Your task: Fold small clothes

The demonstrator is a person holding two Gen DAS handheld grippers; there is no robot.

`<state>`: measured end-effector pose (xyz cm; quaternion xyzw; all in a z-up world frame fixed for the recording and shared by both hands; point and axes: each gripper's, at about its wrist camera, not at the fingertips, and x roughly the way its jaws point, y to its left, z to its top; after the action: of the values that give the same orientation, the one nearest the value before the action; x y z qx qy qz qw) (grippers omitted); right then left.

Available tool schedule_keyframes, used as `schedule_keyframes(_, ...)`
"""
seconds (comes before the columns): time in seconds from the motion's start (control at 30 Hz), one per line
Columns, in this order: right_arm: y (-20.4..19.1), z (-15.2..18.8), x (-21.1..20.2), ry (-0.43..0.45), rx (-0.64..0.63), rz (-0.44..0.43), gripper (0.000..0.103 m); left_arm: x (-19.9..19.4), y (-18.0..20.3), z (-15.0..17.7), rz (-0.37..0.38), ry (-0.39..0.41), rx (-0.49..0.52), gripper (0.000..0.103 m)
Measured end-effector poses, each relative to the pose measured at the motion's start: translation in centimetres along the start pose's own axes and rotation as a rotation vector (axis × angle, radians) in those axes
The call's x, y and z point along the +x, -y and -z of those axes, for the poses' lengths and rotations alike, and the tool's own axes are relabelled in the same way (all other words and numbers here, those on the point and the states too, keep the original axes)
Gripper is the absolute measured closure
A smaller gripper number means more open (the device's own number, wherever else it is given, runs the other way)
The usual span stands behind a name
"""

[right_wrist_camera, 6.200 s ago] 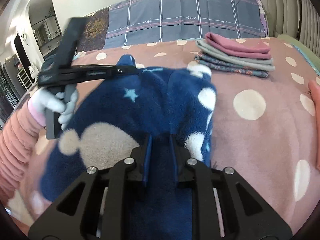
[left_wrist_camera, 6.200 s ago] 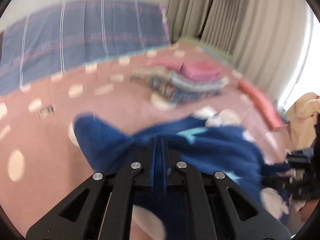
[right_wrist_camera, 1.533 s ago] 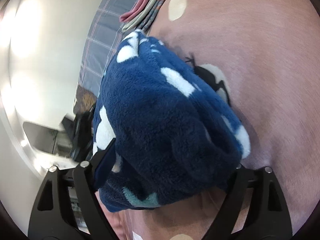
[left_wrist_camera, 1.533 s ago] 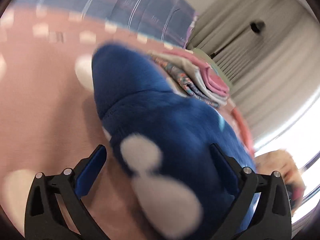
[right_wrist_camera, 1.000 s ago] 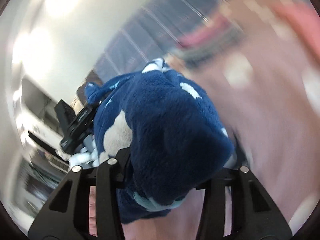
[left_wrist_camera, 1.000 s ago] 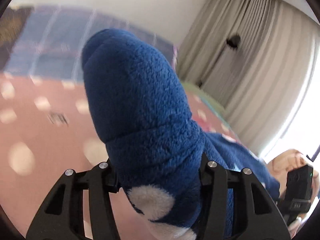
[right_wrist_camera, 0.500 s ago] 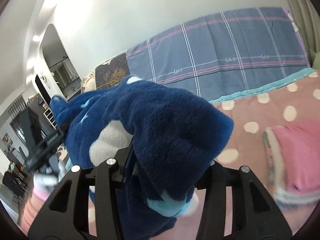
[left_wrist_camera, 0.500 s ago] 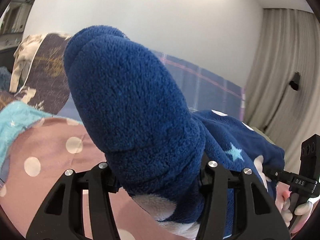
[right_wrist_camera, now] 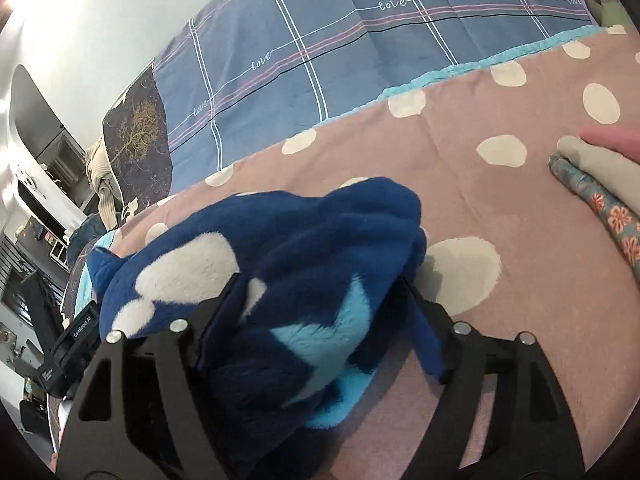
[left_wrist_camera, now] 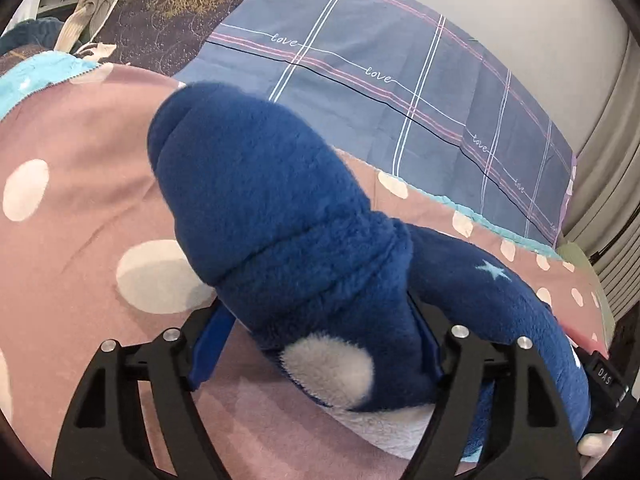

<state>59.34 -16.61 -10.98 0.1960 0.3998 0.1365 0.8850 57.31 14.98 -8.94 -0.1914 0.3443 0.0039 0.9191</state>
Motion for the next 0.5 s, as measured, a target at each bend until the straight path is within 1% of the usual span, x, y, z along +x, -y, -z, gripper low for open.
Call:
schedule_keyframes(0.07, -1.2, -0.1, -1.7, 0.021, -0.046, 0.064, 0.024, -1.2, 0.7, 0.0, -0.026, 0.024, 0.049, 0.025)
schedule_keyframes(0.1, -1.5, 0.2, -2.8, 0.026, -0.061, 0.08, 0.024, -2.7, 1.3, 0.7, -0.033, 0.046, 0.073, 0.025)
schedule_keyframes(0.13, -1.6, 0.6, -4.8, 0.039, -0.078, 0.088, 0.024, -3.5, 0.8, 0.6, -0.027, 0.062, 0.084, 0.025)
schedule_keyframes(0.2, -1.9, 1.7, -7.9, 0.076, -0.122, 0.084, 0.024, -6.9, 0.8, 1.5, 0.003, 0.096, 0.113, 0.024)
schedule_keyframes(0.27, -3.1, 3.8, -11.7, 0.11, -0.195, 0.105, 0.02, -10.1, 0.7, 3.6, 0.022, 0.114, 0.158, 0.024)
schedule_keyframes(0.3, -3.7, 5.7, -14.2, 0.137, -0.244, 0.123, 0.016, -12.1, 0.9, 4.8, 0.037, 0.117, 0.187, 0.024)
schedule_keyframes(0.33, -4.1, 7.1, -16.0, 0.162, -0.273, 0.121, 0.015, -13.9, 1.0, 6.1, 0.055, 0.121, 0.203, 0.022)
schedule_keyframes(0.37, -4.5, 8.8, -18.0, 0.188, -0.303, 0.121, 0.015, -15.5, 1.2, 7.2, 0.078, 0.122, 0.215, 0.015)
schedule_keyframes(0.4, -4.6, 10.1, -19.4, 0.204, -0.32, 0.125, 0.011, -17.8, 1.6, 8.7, 0.104, 0.124, 0.228, 0.009)
schedule_keyframes(0.43, -4.9, 12.3, -21.8, 0.221, -0.331, 0.135, 0.006, -19.4, 2.0, 9.7, 0.106, 0.127, 0.242, 0.007)
schedule_keyframes(0.47, -4.9, 13.5, -23.1, 0.228, -0.328, 0.141, 0.005, -21.2, 2.7, 11.0, 0.097, 0.135, 0.265, 0.004)
schedule_keyframes(0.5, -5.1, 14.9, -24.8, 0.232, -0.319, 0.136, 0.004, -23.4, 3.4, 12.9, 0.087, 0.158, 0.299, 0.001)
